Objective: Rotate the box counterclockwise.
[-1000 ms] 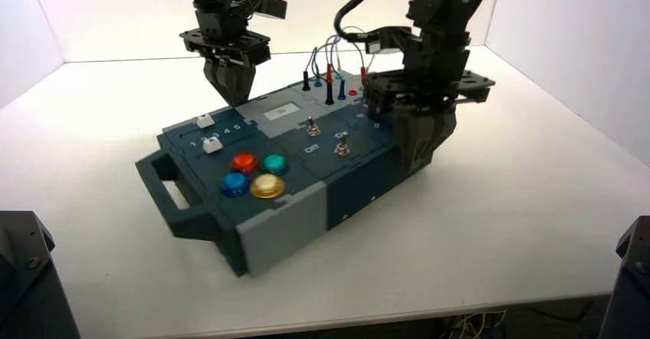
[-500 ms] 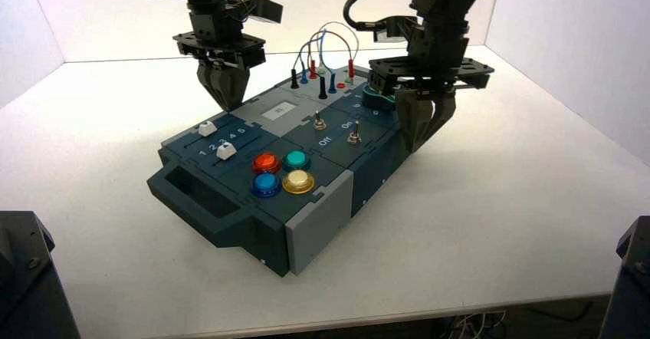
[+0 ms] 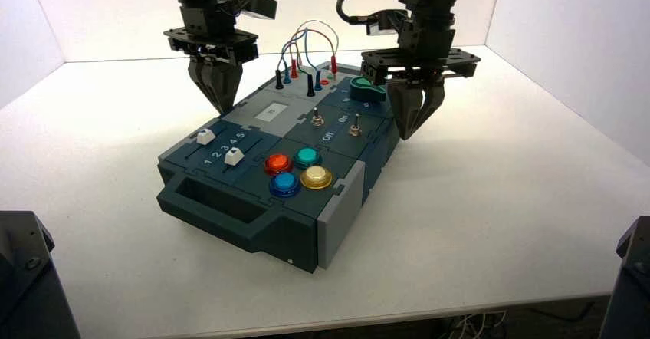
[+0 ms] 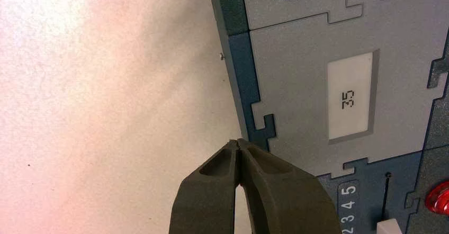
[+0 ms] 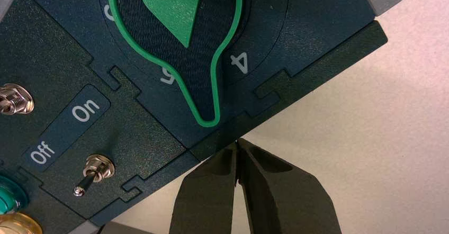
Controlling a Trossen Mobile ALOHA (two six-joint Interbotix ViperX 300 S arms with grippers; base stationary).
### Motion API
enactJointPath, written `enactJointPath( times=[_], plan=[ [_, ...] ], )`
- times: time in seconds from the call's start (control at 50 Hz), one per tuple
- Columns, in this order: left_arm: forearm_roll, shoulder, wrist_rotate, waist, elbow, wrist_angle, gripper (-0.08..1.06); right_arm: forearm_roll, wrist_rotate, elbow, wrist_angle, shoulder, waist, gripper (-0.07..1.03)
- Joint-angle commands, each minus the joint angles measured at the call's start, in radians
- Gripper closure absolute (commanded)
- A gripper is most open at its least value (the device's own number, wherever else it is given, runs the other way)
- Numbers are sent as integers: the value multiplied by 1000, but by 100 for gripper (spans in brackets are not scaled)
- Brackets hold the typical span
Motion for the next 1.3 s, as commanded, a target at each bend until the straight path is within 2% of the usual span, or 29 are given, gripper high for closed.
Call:
enactJointPath(
  times=[0.02, 0.3, 0.56, 0.7, 0.78, 0.92, 0.98, 1.1, 1.3],
  plan=[
    [-46, -58, 5, -60, 15, -18, 101, 8, 3, -31, -23, -57, 25, 98],
    [-37, -156, 5, 32, 32, -44, 101, -14, 12, 6, -18, -187, 25, 98],
    [-29, -236, 2, 63, 60, -23, 101, -28, 17, 51, 26, -279, 23, 98],
    [-28, -316, -8, 64, 83, -20, 101, -28, 21, 114, 28, -368, 23, 98],
    [-28, -364, -23, 64, 94, -18, 101, -28, 17, 144, 28, -419, 25, 98],
    [-26, -426, -26, 64, 109, -20, 101, -28, 3, 184, 28, -489, 28, 98],
    [-26, -436, -29, 64, 117, -20, 101, -28, -6, 190, 28, -503, 28, 98],
    [-28, -442, -49, 64, 137, -20, 101, -28, -6, 210, 20, -523, 28, 98],
    [-29, -442, -51, 64, 161, -32, 101, -28, -6, 241, -11, -551, 31, 98]
  ],
)
